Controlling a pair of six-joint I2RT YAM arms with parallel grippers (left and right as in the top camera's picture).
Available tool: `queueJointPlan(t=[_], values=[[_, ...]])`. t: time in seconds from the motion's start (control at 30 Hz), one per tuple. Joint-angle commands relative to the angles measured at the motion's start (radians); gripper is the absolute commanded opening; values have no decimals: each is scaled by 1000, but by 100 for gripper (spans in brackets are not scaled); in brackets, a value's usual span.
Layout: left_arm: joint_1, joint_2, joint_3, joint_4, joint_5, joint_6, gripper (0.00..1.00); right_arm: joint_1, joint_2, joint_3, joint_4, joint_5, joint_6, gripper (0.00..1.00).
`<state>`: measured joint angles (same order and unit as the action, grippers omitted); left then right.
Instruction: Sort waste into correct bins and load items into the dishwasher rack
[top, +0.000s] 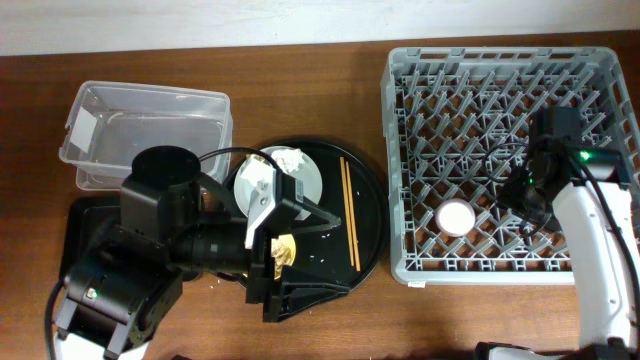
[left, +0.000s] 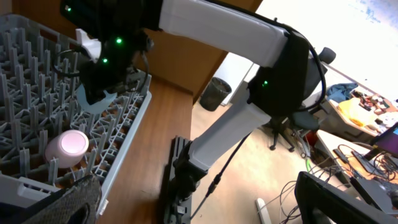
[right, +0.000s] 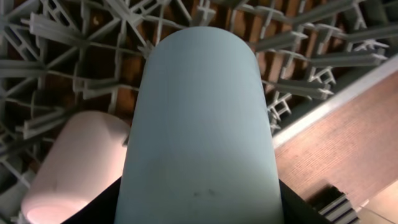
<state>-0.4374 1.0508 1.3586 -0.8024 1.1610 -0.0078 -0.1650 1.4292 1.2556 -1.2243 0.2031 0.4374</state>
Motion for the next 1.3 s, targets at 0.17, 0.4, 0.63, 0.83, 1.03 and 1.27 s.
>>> queueJointPlan(t=[0.17,0.4,0.63,0.83,1.03,1.27], values=[[-1,-5,0,0,17,-7,99,-7,-20,106,-107,-143,-14,92],[-1,-5,0,-24,16,-6,99,-7,-32,123,-114,-143,-14,92],[-1,-5,0,-25,-6,-6,99,-6,-111,256,-190,-171,-40,85],[-1,-5,0,-25,-6,-6,99,-31,-116,-119,-98,-164,-19,13],[-1,-5,0,-25,-6,-7,99,-85,20,-136,143,-174,47,10],[-1,-5,0,-25,-7,-18,99,-85,-43,133,-1,-341,-114,21]])
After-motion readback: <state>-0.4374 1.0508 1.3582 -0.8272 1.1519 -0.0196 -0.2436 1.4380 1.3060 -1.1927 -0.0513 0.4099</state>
